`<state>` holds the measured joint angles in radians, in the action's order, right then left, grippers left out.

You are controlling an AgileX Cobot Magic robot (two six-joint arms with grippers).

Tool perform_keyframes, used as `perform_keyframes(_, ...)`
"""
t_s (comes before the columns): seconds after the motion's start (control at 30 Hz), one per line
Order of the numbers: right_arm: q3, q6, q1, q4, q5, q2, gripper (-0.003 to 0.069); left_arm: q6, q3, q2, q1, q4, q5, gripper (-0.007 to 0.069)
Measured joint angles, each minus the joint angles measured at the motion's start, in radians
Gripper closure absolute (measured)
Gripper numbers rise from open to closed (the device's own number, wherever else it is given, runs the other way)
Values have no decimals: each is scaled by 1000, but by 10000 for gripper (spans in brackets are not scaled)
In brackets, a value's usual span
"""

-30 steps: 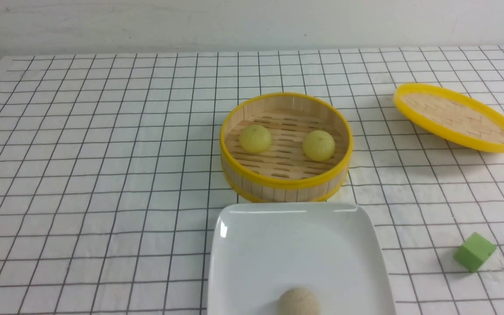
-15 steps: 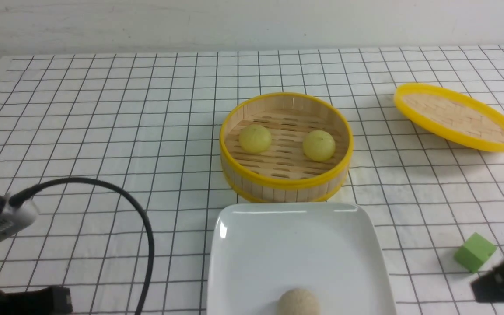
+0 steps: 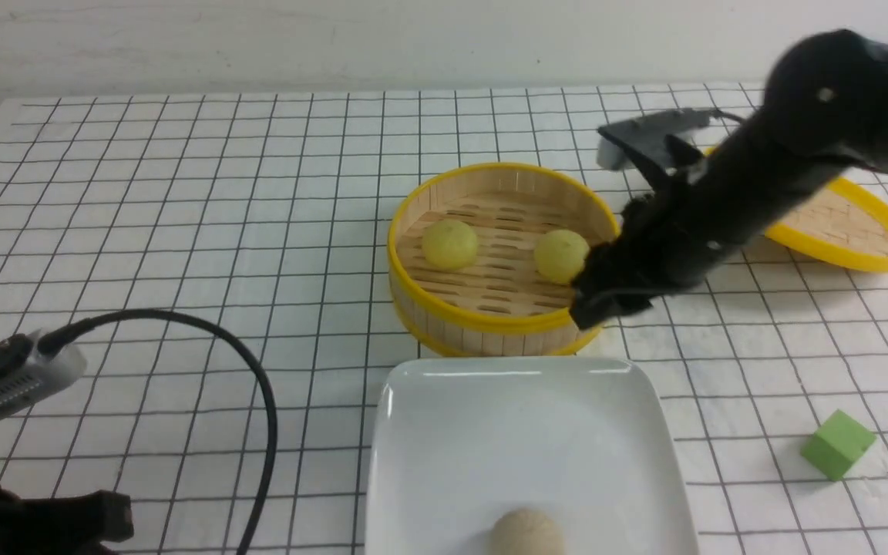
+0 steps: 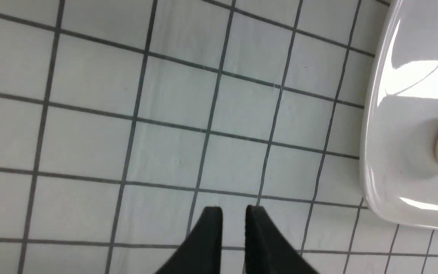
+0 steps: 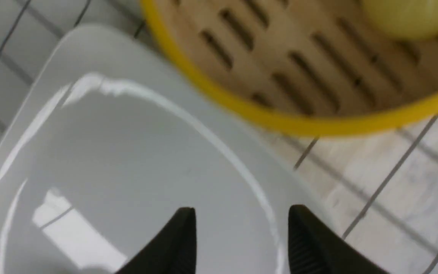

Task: Put the steamed buns into the plate on the white-black tablecloth.
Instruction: 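Reach toward a bun in the bamboo steamer with the right gripper, then move the steamed bun from the bamboo steamer onto the white plate with the right gripper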

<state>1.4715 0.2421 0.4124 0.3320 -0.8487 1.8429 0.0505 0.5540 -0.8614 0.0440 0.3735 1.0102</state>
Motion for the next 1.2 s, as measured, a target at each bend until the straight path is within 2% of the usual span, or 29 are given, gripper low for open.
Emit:
perform_keyframes(0.17, 254, -128, 4, -167, 10, 197, 179, 0, 0, 0, 0, -3, 1, 400)
perform_keyframes(0.27, 357, -150, 4, -226, 9, 295, 167, 0, 0, 0, 0, -3, 1, 368)
perform_keyframes(0.33, 399, -154, 4, -242, 6, 345, 186, 0, 0, 0, 0, -3, 1, 358)
perform_keyframes(0.37, 411, -155, 4, -246, 6, 362, 209, 0, 0, 0, 0, -3, 1, 356)
perform_keyframes(0.43, 422, -155, 4, -248, 6, 378, 301, 0, 0, 0, 0, -3, 1, 356)
perform_keyframes(0.53, 428, -154, 4, -248, -18, 364, 526, 0, 0, 0, 0, -3, 2, 356)
perform_keyframes(0.6, 428, -151, 4, -249, -57, 331, 623, 0, 0, 0, 0, -4, 2, 356)
perform_keyframes(0.77, 425, -151, 4, -245, -213, 148, 641, 0, 0, 0, 0, -5, 2, 356)
perform_keyframes(0.87, 356, -151, 5, -196, -330, -14, 639, 0, 0, 0, 0, -11, 2, 360)
perform_keyframes(0.97, 214, -151, 19, -142, -349, -120, 637, 0, 0, 0, 0, -20, 3, 360)
perform_keyframes(1.0, 108, -151, 39, -123, -323, -160, 637, 0, 0, 0, 0, -24, 3, 360)
perform_keyframes(1.03, 92, -151, 46, -121, -310, -164, 636, 0, 0, 0, 0, -24, 3, 360)
perform_keyframes(1.1, -124, -179, 106, -113, -183, -183, 635, 0, 0, 0, 0, -25, 3, 360)
perform_keyframes(1.13, -138, -182, 112, -113, -171, -182, 635, 0, 0, 0, 0, -25, 3, 360)
perform_keyframes(1.2, -290, -234, 183, -143, 1, -162, 620, 0, 0, 0, 0, -28, 3, 360)
